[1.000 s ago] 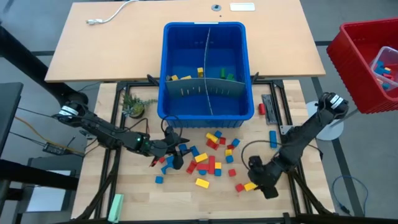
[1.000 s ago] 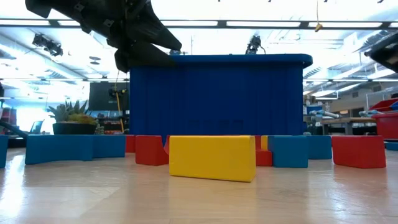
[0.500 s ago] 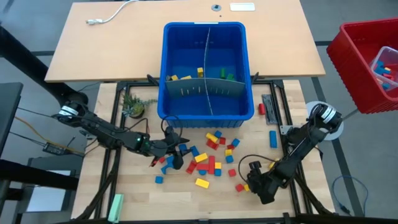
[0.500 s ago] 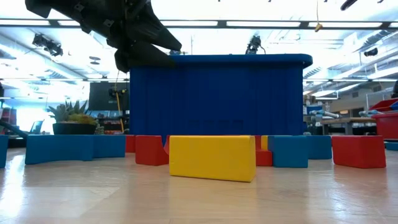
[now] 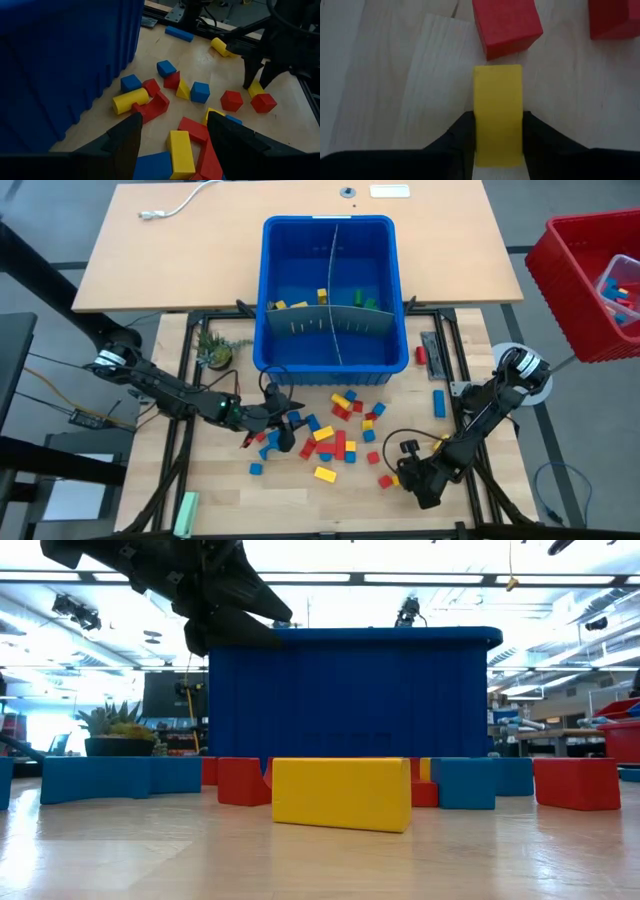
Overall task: Sort blocks
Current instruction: Put the yellow block with the other yellow blocks into the blue bin
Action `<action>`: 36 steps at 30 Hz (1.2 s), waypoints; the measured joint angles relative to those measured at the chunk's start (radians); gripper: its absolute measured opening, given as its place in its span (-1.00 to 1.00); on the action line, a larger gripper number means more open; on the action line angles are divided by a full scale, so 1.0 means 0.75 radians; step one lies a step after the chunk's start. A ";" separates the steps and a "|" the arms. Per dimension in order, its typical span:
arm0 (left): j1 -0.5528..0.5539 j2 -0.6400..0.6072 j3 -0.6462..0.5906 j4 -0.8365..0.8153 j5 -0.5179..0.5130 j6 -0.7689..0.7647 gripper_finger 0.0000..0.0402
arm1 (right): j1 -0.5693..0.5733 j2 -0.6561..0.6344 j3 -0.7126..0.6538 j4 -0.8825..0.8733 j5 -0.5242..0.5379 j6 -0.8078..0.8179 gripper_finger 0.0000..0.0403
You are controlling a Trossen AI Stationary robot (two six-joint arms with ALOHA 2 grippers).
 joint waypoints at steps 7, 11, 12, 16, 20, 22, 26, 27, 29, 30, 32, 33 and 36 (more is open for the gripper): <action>0.000 0.000 0.000 0.000 -0.001 0.000 0.16 | -0.004 -0.086 -0.009 -0.025 -0.016 0.032 -0.44; -0.001 0.000 0.000 0.000 -0.001 0.001 0.16 | -0.035 -0.242 -0.007 -0.044 -0.005 0.038 -0.44; -0.001 0.000 0.000 0.000 -0.001 0.001 0.16 | -0.050 -0.285 -0.007 -0.054 0.017 0.037 -0.44; -0.001 0.000 0.000 0.001 -0.001 0.001 0.16 | -0.149 -0.469 -0.007 -0.025 0.143 -0.027 -0.44; -0.001 0.000 0.000 0.000 -0.001 0.001 0.16 | -0.306 -0.624 -0.007 0.145 0.286 -0.192 -0.44; 0.000 0.000 0.000 0.000 -0.001 0.001 0.16 | -0.398 -0.674 -0.005 0.259 0.312 -0.311 -0.44; 0.000 0.000 0.000 0.000 -0.001 0.001 0.16 | -0.580 -0.703 0.044 0.354 0.310 -0.489 -0.44; 0.000 0.000 0.000 0.000 -0.001 0.001 0.16 | -0.625 -0.694 0.076 0.355 0.309 -0.520 -0.44; -0.001 0.000 0.000 0.001 -0.001 0.001 0.16 | -0.709 -0.667 0.146 0.358 0.310 -0.585 -0.43; 0.000 0.000 0.000 0.000 -0.001 0.001 0.16 | -0.752 -0.649 0.183 0.359 0.310 -0.617 -0.43; -0.001 0.000 0.000 0.001 -0.001 0.001 0.16 | -0.838 -0.614 0.252 0.359 0.309 -0.672 -0.43; -0.001 0.000 0.001 0.002 -0.001 0.001 0.16 | -0.882 -0.597 0.286 0.359 0.309 -0.696 -0.43; -0.001 0.000 0.001 0.002 -0.001 0.001 0.16 | -1.019 -0.543 0.368 0.360 0.308 -0.733 -0.43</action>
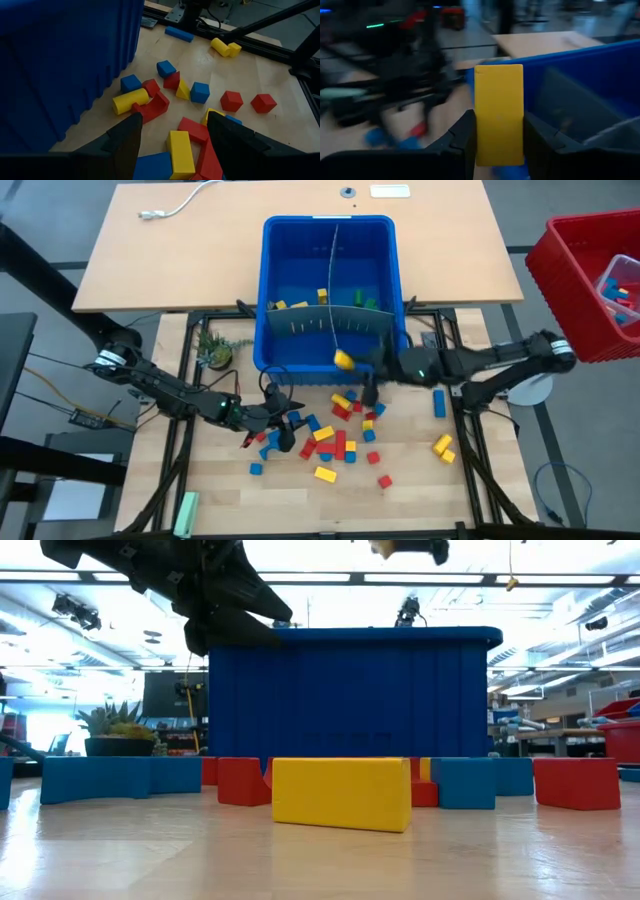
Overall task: Sort blocks
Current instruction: Put the yellow block with the other yellow blocks into the blue bin
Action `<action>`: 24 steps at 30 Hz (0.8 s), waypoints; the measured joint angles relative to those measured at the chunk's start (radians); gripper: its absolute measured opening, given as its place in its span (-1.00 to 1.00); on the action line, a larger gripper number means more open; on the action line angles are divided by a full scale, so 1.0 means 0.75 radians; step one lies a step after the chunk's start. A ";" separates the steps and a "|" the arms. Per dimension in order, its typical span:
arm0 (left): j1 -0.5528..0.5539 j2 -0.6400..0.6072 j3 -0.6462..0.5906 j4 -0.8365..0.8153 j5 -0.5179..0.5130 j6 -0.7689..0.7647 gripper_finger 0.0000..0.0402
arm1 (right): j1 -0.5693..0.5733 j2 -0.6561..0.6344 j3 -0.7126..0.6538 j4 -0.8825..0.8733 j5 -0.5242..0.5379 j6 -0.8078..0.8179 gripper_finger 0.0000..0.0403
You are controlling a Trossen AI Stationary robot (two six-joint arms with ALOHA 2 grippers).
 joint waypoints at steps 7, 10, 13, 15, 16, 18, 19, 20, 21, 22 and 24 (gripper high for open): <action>0.000 0.000 0.000 0.000 0.000 0.000 0.16 | -0.308 0.144 0.158 0.042 -0.091 -0.129 -0.43; 0.000 0.000 0.000 0.000 0.000 0.000 0.16 | -0.433 0.243 0.224 0.085 -0.169 -0.160 -0.43; 0.000 0.000 0.000 0.001 0.000 0.000 0.16 | -0.549 0.358 0.306 0.108 -0.236 -0.194 -0.43; 0.000 0.000 0.000 0.002 0.000 -0.001 0.16 | -0.621 0.442 0.366 0.105 -0.269 -0.199 -0.43; 0.000 0.000 0.000 0.003 0.000 0.000 0.16 | -0.653 0.483 0.402 0.104 -0.283 -0.198 -0.43; 0.000 0.000 0.000 0.003 0.000 0.000 0.16 | -0.713 0.560 0.471 0.108 -0.308 -0.198 -0.43; 0.000 0.000 0.000 0.004 0.000 -0.001 0.16 | -0.739 0.598 0.505 0.111 -0.317 -0.198 -0.43; 0.000 0.000 0.000 0.003 0.000 0.000 0.16 | -0.763 0.634 0.536 0.111 -0.319 -0.198 -0.43; 0.000 0.000 0.000 0.003 0.000 -0.001 0.16 | -0.785 0.670 0.567 0.110 -0.319 -0.198 -0.43; 0.000 0.000 0.000 0.004 0.000 -0.001 0.16 | -0.805 0.703 0.598 0.104 -0.320 -0.198 -0.43; 0.000 0.000 0.000 0.004 -0.001 0.000 0.16 | -0.838 0.758 0.651 0.105 -0.321 -0.193 -0.41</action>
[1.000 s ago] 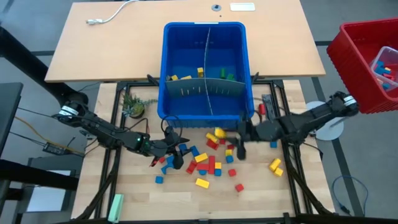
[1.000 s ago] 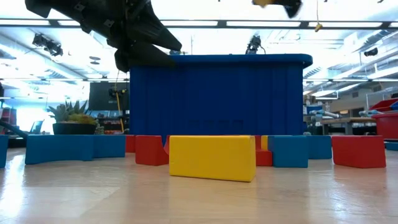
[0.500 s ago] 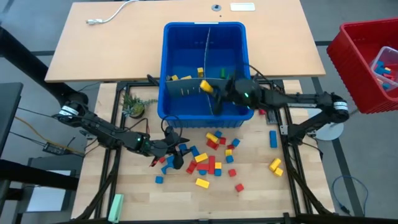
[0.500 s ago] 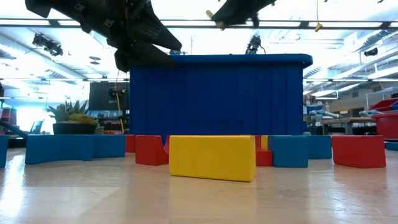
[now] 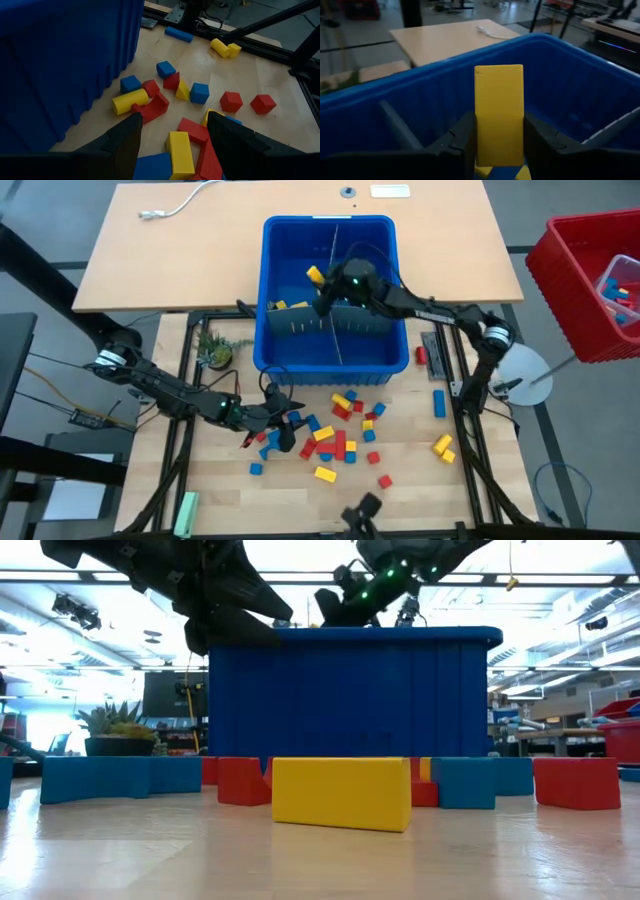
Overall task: Sort blocks
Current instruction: Put the yellow block with the other yellow blocks into the blue bin
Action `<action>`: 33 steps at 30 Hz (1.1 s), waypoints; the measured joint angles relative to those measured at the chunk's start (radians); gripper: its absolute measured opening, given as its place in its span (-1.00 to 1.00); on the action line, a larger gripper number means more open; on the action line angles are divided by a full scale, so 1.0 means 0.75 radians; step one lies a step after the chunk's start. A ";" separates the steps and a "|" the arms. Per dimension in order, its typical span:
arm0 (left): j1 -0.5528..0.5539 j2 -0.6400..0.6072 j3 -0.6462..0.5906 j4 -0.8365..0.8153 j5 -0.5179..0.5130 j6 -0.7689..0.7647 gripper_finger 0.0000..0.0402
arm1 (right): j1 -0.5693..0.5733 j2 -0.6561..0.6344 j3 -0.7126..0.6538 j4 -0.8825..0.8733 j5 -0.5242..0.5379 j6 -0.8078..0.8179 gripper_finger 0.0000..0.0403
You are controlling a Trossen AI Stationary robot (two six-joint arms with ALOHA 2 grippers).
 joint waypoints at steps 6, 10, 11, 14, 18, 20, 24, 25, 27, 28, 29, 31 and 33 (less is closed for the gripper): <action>0.000 0.000 0.000 0.000 -0.002 0.000 0.16 | -0.054 0.096 0.119 -0.004 0.001 0.051 -0.20; 0.000 0.000 0.000 0.000 -0.003 0.000 0.16 | -0.057 0.092 0.141 -0.002 0.012 0.034 0.02; 0.000 0.000 0.000 -0.001 -0.003 0.000 0.16 | -0.057 0.082 0.140 -0.015 0.013 0.021 0.06; 0.000 0.000 0.000 0.001 -0.003 0.000 0.16 | -0.050 0.027 0.140 -0.087 0.012 -0.005 0.18; 0.000 0.000 0.000 0.003 -0.003 0.000 0.16 | -0.018 -0.099 0.140 -0.254 -0.076 -0.004 0.24; 0.000 0.000 0.000 0.005 -0.003 0.000 0.16 | 0.017 -0.174 0.140 -0.361 -0.158 -0.003 0.23; 0.000 0.001 0.000 0.032 -0.003 0.000 0.16 | 0.124 -0.312 0.140 -0.592 -0.292 -0.003 0.19; 0.000 0.001 0.000 0.044 -0.003 0.000 0.16 | 0.155 -0.343 0.140 -0.651 -0.313 -0.003 0.18; 0.000 0.001 0.000 0.059 -0.003 0.000 0.16 | 0.227 -0.394 0.140 -0.772 -0.340 -0.002 0.15; 0.000 0.001 0.000 0.068 -0.003 0.000 0.16 | 0.262 -0.416 0.140 -0.826 -0.345 -0.002 0.14; 0.000 0.001 0.000 0.077 -0.003 0.000 0.16 | 0.301 -0.435 0.140 -0.883 -0.346 -0.002 0.13; 0.000 0.001 0.000 0.089 -0.003 0.000 0.16 | 0.383 -0.464 0.140 -0.981 -0.347 0.006 0.11; 0.000 0.001 0.000 0.083 -0.003 0.000 0.16 | 0.467 -0.479 0.140 -1.077 -0.347 0.025 0.09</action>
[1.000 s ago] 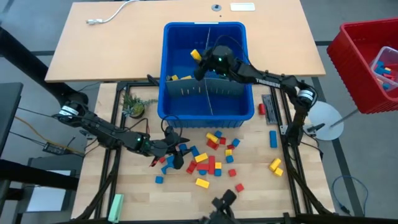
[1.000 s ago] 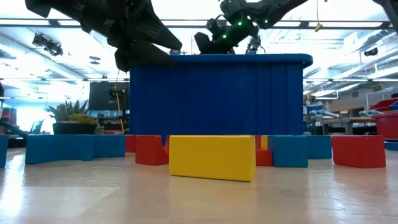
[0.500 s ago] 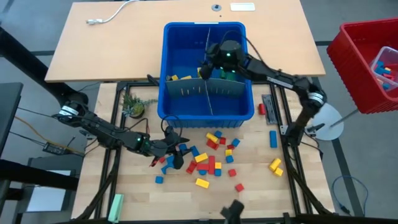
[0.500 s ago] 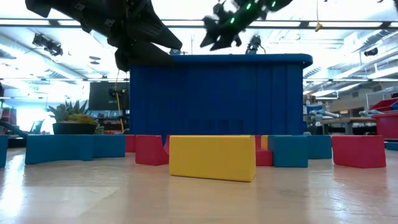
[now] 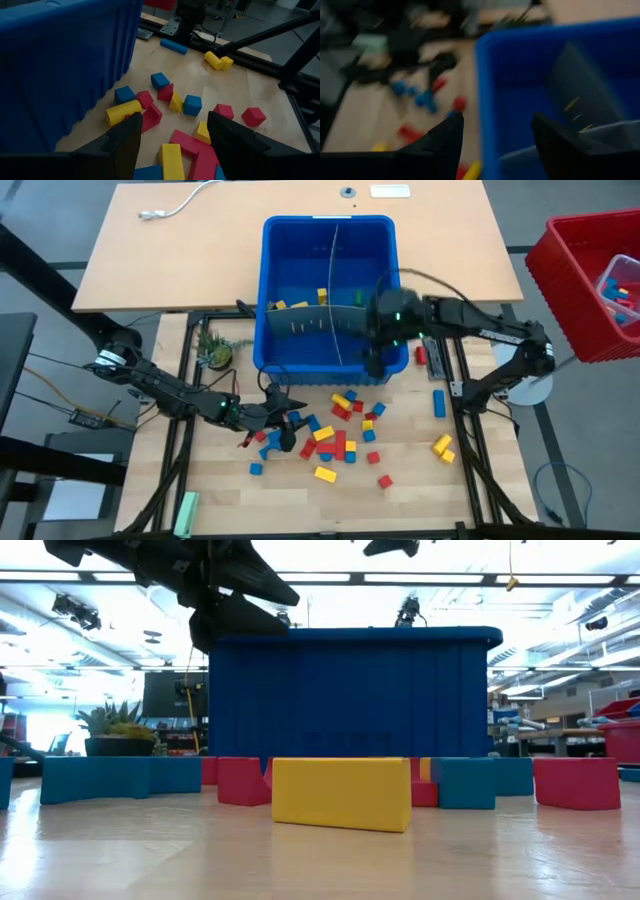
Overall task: Sort blocks
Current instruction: Put the yellow block with the other yellow blocks into the blue bin
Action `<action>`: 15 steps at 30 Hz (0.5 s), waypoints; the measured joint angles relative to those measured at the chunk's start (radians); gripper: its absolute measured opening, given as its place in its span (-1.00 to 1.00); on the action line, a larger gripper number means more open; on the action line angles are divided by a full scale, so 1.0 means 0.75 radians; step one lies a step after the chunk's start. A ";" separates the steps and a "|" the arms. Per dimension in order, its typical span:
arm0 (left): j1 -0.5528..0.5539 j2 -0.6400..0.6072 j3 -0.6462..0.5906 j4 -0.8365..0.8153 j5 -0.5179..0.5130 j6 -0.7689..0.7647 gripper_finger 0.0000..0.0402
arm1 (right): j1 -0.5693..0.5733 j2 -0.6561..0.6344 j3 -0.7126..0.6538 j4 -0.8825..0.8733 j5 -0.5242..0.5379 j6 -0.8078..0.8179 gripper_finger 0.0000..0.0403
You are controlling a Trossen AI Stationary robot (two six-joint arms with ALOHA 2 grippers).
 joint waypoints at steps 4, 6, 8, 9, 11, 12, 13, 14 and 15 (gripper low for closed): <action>0.001 0.000 0.003 -0.004 0.000 0.000 0.16 | 0.163 -0.003 -0.002 -0.139 0.010 0.029 0.05; 0.000 0.001 0.018 -0.027 0.002 0.000 0.16 | 0.239 -0.002 -0.003 -0.171 0.033 0.033 0.03; 0.001 0.001 0.034 -0.028 0.030 0.017 0.16 | 0.311 -0.008 -0.031 -0.165 0.070 0.054 0.02; 0.001 0.001 0.044 -0.028 0.037 0.031 0.15 | 0.345 -0.014 -0.053 -0.163 0.085 0.066 0.01; 0.000 0.001 0.064 -0.039 0.041 0.037 0.14 | 0.400 -0.032 -0.105 -0.141 0.126 0.089 -0.01; 0.000 0.001 0.079 -0.058 0.043 0.038 0.13 | 0.427 -0.045 -0.134 -0.125 0.150 0.107 -0.02; 0.000 0.001 0.098 -0.094 0.044 0.038 0.13 | 0.450 -0.058 -0.164 -0.106 0.177 0.128 -0.03; 0.000 0.000 0.120 -0.148 0.047 0.037 0.12 | 0.470 -0.070 -0.198 -0.090 0.203 0.151 -0.04; 0.000 0.000 0.145 -0.213 0.050 0.036 0.11 | 0.489 -0.081 -0.231 -0.075 0.225 0.174 -0.05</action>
